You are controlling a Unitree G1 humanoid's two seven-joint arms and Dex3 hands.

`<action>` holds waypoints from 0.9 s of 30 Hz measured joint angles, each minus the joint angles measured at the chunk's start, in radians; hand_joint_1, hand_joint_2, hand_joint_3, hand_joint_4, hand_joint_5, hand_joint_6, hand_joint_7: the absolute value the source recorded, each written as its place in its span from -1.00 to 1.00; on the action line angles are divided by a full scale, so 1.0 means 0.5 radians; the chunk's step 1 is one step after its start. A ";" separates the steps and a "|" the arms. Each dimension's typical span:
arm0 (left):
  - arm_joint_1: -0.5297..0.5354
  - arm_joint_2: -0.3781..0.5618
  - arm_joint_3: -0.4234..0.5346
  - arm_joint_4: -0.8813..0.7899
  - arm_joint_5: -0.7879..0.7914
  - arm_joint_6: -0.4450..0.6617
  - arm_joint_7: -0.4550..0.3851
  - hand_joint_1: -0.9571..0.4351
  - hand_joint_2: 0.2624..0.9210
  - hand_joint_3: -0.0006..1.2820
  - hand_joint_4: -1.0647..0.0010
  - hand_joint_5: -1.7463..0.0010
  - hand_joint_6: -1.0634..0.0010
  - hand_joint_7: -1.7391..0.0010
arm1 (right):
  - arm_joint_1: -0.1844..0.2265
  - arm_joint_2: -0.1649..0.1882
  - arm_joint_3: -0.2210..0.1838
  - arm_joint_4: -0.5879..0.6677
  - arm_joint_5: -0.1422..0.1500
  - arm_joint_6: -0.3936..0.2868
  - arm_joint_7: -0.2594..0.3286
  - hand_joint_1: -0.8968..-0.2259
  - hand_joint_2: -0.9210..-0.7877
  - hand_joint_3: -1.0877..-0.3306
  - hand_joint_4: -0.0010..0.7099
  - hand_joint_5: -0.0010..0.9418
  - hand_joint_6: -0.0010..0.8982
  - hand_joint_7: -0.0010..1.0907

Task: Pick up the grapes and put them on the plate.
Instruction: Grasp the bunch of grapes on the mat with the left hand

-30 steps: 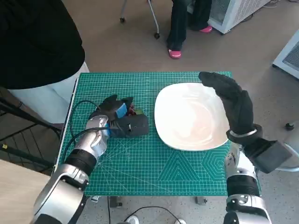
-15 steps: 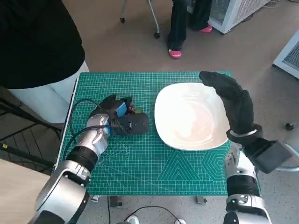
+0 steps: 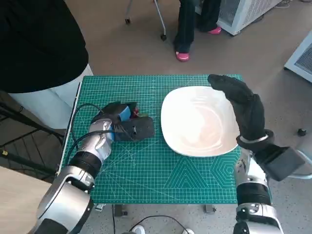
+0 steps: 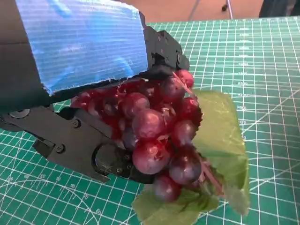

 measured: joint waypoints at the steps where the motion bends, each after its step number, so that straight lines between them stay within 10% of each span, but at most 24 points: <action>1: 0.000 0.000 -0.003 0.005 0.001 -0.004 0.015 0.43 0.80 -0.92 -0.10 0.19 -0.29 0.77 | 0.000 0.000 0.000 0.000 0.000 0.000 0.000 0.20 -1.00 0.52 -0.04 -1.00 -0.29 -1.00; 5: 0.000 0.002 -0.035 0.016 0.014 -0.013 0.079 0.44 0.95 -0.81 -0.08 -0.43 -0.19 0.10 | 0.000 0.000 0.002 -0.002 0.000 0.000 0.000 0.21 -1.00 0.52 -0.04 -1.00 -0.29 -1.00; 10: 0.000 0.003 -0.079 0.020 0.033 -0.027 0.138 0.39 0.99 -0.78 -0.03 -0.53 -0.15 -0.27 | 0.001 0.000 0.003 -0.005 0.000 0.000 0.000 0.21 -1.00 0.52 -0.04 -1.00 -0.29 -1.00; 27: 0.000 0.016 -0.111 0.022 0.051 -0.038 0.156 0.38 1.00 -0.81 -0.07 -0.43 -0.15 -0.41 | 0.001 0.000 0.004 -0.004 0.000 0.002 0.000 0.24 -1.00 0.51 -0.04 -1.00 -0.29 -1.00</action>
